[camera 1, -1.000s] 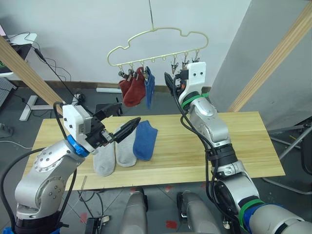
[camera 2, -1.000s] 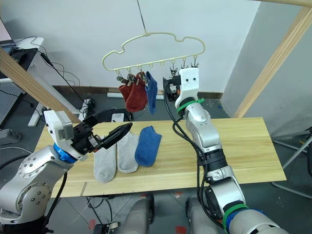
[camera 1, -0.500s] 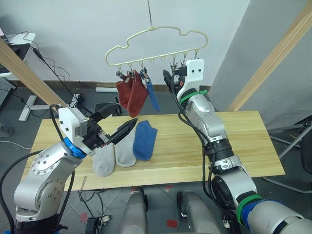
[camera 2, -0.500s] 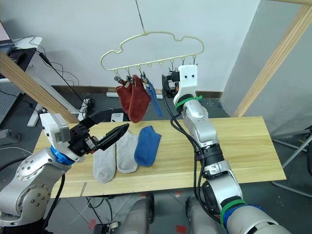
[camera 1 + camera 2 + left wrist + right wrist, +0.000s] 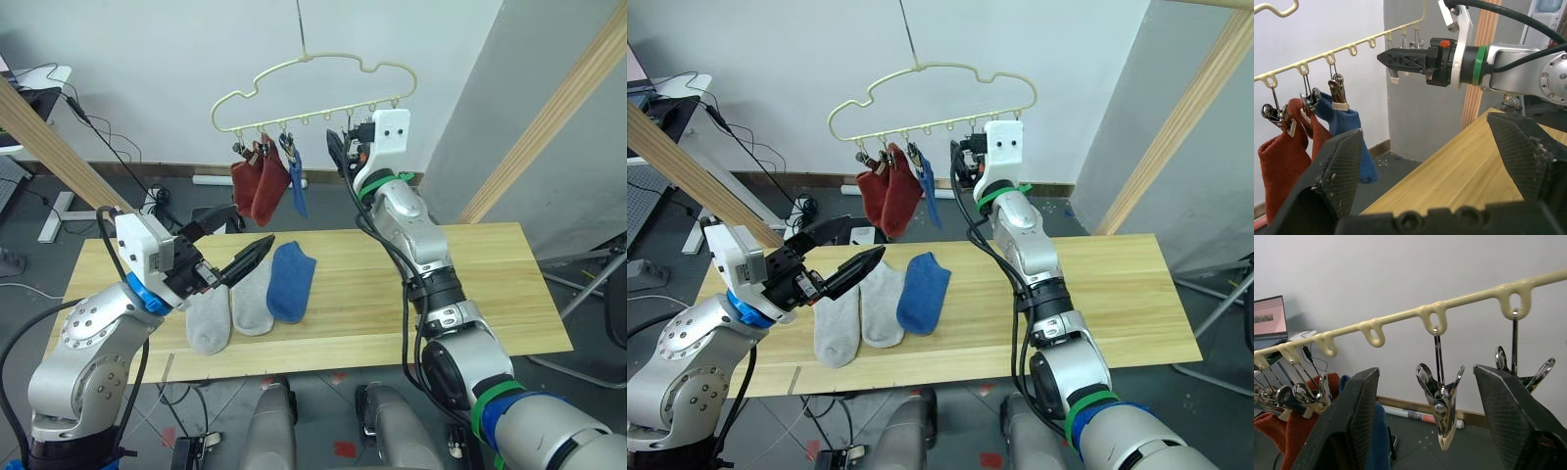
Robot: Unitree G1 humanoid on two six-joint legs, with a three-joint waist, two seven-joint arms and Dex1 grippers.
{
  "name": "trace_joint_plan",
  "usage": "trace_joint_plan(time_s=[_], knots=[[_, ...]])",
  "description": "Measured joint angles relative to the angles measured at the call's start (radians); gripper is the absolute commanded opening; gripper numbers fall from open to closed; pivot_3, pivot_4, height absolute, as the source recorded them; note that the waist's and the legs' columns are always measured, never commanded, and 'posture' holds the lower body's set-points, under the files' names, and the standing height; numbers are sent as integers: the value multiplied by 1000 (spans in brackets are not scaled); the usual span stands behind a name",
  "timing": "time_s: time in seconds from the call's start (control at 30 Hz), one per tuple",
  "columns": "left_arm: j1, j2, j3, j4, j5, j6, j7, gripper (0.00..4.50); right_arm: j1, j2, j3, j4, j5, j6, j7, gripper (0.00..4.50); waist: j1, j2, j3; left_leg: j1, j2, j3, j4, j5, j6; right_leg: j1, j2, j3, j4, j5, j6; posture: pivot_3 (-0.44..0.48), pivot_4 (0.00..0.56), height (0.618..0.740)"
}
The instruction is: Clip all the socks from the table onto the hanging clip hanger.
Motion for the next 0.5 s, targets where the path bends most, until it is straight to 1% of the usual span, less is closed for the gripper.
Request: trace_joint_plan(time_s=[0.5], knots=[[1,-2,0,-1,2,0,15,4500,-41,24,-11,81,3,-38,24,3221,3,0,0,0,0,0,0,0,0,0,0,0,0,0,-1,96,289,740]])
